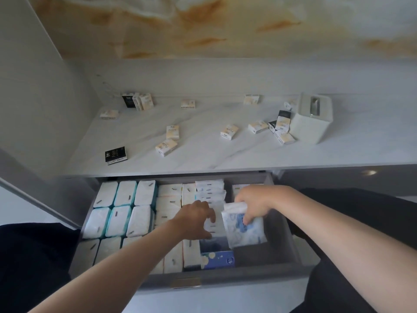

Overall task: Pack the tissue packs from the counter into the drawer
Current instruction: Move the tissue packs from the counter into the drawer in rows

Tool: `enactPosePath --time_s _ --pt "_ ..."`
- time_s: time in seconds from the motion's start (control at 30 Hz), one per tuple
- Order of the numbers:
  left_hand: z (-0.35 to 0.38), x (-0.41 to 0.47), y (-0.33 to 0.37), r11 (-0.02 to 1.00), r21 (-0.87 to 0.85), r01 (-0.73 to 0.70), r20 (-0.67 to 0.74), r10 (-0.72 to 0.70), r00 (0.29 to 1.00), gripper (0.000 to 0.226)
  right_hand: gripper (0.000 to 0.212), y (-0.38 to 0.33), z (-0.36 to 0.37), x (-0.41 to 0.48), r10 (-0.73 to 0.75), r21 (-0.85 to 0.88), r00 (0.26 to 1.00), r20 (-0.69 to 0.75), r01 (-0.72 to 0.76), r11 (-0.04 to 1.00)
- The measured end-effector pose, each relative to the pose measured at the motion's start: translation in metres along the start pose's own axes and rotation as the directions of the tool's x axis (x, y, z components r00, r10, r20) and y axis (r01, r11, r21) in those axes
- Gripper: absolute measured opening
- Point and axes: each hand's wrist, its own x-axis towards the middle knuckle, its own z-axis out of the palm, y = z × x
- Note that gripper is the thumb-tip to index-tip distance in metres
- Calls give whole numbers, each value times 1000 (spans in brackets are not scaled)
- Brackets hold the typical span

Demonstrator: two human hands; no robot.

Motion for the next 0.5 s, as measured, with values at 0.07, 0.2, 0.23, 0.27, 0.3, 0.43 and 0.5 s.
enactPosePath --time_s 0.07,0.2,0.23,0.27,0.3,0.43,0.5 --pt "16 5 1 992 126 -2 -24 5 1000 54 29 1 6 2 -34 4 999 -17 34 999" --pt "26 16 2 987 158 10 -127 10 992 49 22 -5 13 5 -87 61 994 -67 91 994" --pt "25 19 1 992 129 13 -138 5 990 44 21 -7 14 5 -95 69 992 -83 101 992" --pt "23 22 -2 995 100 10 -142 4 990 41 21 -10 17 6 -100 70 990 -98 107 992" --pt "22 24 -4 997 74 2 -144 8 989 39 20 -12 21 9 -105 63 988 -112 112 992" --pt "23 26 -15 999 1 -42 -144 42 989 29 14 -25 50 19 -127 11 982 -141 130 992" --pt "24 26 -20 998 -16 -64 -140 61 988 29 20 -30 70 24 -135 13 977 -164 139 990"
